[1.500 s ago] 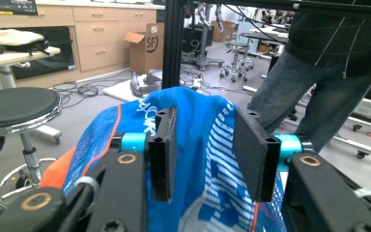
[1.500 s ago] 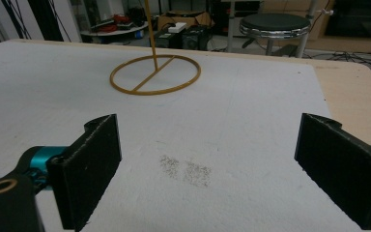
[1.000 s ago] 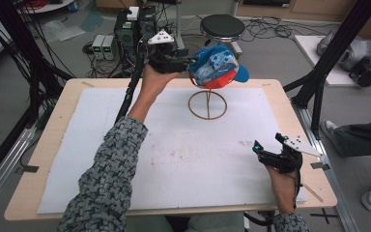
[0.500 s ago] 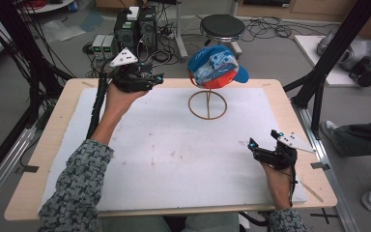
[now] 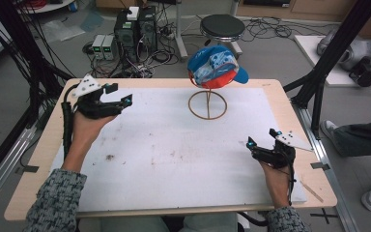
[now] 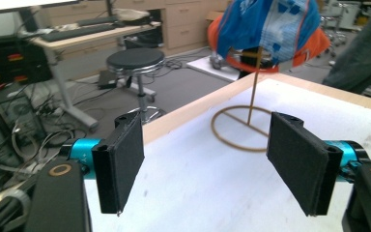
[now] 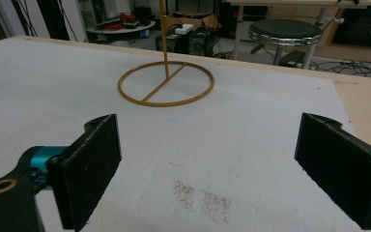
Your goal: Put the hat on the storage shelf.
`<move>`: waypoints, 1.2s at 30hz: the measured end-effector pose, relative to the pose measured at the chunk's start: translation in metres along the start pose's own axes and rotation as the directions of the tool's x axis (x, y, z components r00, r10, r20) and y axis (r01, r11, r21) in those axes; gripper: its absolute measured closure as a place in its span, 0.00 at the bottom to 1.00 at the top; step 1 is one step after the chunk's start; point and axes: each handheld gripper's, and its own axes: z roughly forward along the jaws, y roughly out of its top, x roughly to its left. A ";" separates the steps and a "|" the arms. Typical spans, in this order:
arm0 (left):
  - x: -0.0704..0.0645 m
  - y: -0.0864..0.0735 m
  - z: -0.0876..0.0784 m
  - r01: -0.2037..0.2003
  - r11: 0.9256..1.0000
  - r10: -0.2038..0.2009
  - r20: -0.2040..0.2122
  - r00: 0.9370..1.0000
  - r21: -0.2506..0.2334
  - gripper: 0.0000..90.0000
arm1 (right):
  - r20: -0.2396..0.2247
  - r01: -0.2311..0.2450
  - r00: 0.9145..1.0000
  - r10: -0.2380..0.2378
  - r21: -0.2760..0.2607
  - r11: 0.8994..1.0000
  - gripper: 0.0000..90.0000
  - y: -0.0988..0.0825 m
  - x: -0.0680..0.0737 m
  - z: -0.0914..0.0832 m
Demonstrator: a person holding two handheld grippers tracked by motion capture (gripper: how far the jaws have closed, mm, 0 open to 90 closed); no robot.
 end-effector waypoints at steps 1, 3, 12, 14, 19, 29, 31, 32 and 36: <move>0.001 -0.006 -0.005 0.016 1.000 -0.016 -0.011 1.000 -0.001 0.31 | -0.001 0.002 1.000 -0.002 0.000 1.000 0.09 0.000 0.000 0.000; 0.004 -0.019 -0.016 0.033 0.999 -0.033 -0.031 0.999 0.000 0.30 | -0.002 -0.001 1.000 0.001 -0.005 1.000 0.09 0.001 0.001 0.001; 0.007 -0.059 -0.047 0.043 0.999 -0.041 -0.100 0.994 0.020 0.29 | -0.004 0.013 1.000 -0.013 -0.002 1.000 0.09 0.002 0.004 0.005; 0.007 -0.065 -0.052 0.052 0.999 -0.050 -0.111 0.993 0.015 0.29 | -0.001 0.011 1.000 -0.011 0.000 1.000 0.09 0.002 0.004 0.004; 0.007 -0.083 -0.061 0.061 0.998 -0.056 -0.132 0.990 0.030 0.29 | -0.005 0.013 1.000 -0.013 0.001 1.000 0.09 0.002 0.004 0.005; 0.008 -0.099 -0.069 0.065 0.997 -0.058 -0.154 0.986 0.036 0.29 | -0.009 0.009 1.000 -0.009 0.003 1.000 0.09 0.001 0.005 0.005; 0.008 -0.099 -0.068 0.056 0.998 -0.050 -0.154 0.987 0.038 0.29 | -0.010 0.015 1.000 -0.015 0.004 1.000 0.09 0.001 0.005 0.005; 0.007 -0.099 -0.068 0.056 0.998 -0.049 -0.153 0.987 0.038 0.29 | -0.009 0.012 1.000 -0.012 0.005 1.000 0.09 0.001 0.005 0.004; 0.008 -0.100 -0.068 0.056 0.998 -0.049 -0.151 0.987 0.041 0.28 | -0.007 0.017 1.000 -0.017 0.000 1.000 0.09 0.001 0.004 0.003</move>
